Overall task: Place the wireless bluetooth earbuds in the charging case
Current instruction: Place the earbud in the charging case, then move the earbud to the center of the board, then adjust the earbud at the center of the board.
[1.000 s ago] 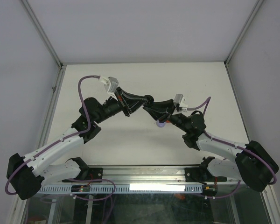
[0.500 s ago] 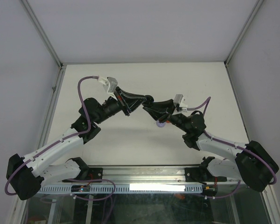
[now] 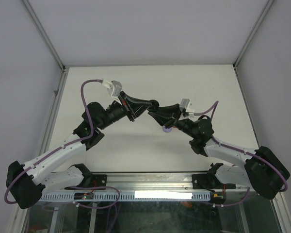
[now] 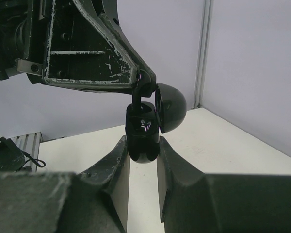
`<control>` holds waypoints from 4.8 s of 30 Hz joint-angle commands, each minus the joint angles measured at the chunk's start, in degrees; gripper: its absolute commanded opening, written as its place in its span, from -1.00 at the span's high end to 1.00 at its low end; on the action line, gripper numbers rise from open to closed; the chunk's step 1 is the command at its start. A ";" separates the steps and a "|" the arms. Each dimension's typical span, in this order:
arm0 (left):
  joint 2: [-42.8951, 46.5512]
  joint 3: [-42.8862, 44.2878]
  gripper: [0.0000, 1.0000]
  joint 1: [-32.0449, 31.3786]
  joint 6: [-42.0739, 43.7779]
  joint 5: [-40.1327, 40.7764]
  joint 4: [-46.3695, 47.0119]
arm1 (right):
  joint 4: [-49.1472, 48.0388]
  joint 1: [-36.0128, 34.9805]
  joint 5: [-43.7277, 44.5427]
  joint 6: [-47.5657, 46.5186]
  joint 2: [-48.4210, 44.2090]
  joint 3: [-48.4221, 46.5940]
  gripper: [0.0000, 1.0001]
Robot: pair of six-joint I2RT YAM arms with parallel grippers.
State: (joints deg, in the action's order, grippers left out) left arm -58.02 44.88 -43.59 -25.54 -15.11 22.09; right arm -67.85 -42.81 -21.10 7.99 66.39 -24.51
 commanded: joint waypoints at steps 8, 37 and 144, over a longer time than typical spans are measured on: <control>1.81 -1.96 0.72 -1.10 -0.23 2.21 -2.01 | -3.72 -0.15 0.97 -0.87 -2.27 -0.84 1.00; -2.00 9.65 -0.27 8.13 2.12 38.08 -43.27 | 4.23 -0.17 6.51 -6.24 -5.35 3.81 1.00; -34.11 17.34 0.03 10.99 -6.23 27.43 -58.24 | 17.23 0.71 12.41 -10.55 -19.13 9.65 1.00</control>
State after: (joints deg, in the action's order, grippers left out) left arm -92.58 61.95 -31.94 -26.37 15.68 -39.05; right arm -48.95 -42.35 -8.36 -2.68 47.22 -14.39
